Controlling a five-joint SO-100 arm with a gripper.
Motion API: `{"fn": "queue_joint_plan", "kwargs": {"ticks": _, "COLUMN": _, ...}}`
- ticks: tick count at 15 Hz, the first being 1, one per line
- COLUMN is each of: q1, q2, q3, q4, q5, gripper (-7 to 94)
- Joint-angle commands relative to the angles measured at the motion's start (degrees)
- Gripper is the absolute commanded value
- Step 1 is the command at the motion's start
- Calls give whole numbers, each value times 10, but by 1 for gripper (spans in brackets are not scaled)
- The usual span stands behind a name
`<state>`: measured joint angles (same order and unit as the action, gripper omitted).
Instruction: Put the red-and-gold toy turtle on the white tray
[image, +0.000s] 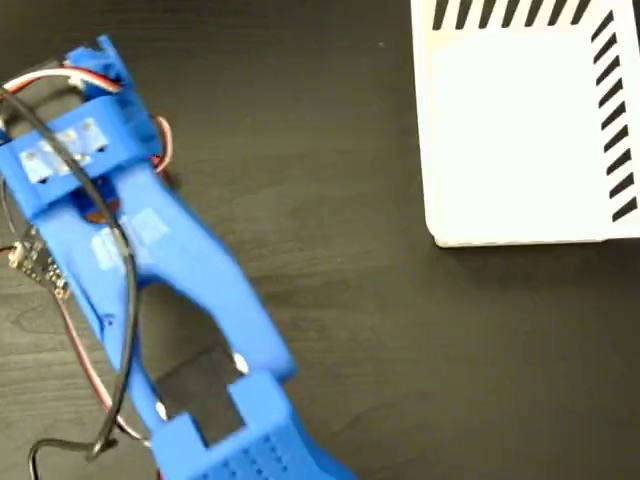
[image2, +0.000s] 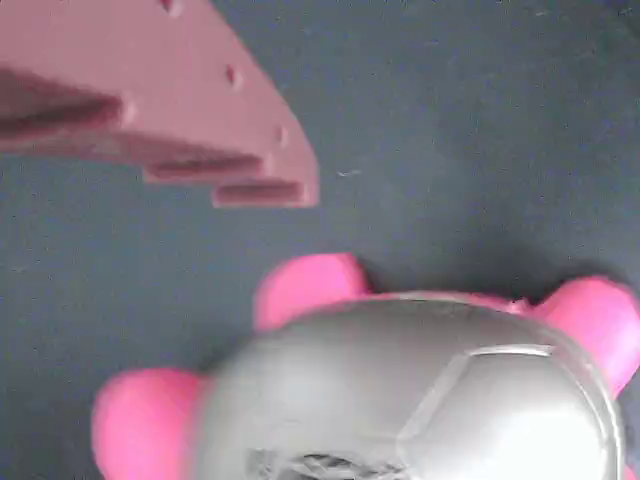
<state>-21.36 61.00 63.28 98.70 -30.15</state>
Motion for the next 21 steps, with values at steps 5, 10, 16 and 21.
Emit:
{"fn": "queue_joint_plan", "kwargs": {"ticks": 5, "q1": -9, "q2": -31, "q3": -31, "q4": -17, "q5": 7, "gripper": 71}}
{"fn": "queue_joint_plan", "kwargs": {"ticks": 10, "q1": -20, "q2": -58, "q3": -24, "q4": -47, "q5": 17, "gripper": 67}}
{"fn": "queue_joint_plan", "kwargs": {"ticks": 16, "q1": -32, "q2": -61, "q3": -17, "q4": -62, "q5": 33, "gripper": 9}}
{"fn": "queue_joint_plan", "kwargs": {"ticks": 21, "q1": -32, "q2": -37, "q3": -15, "q4": -60, "q5": 52, "gripper": 0}}
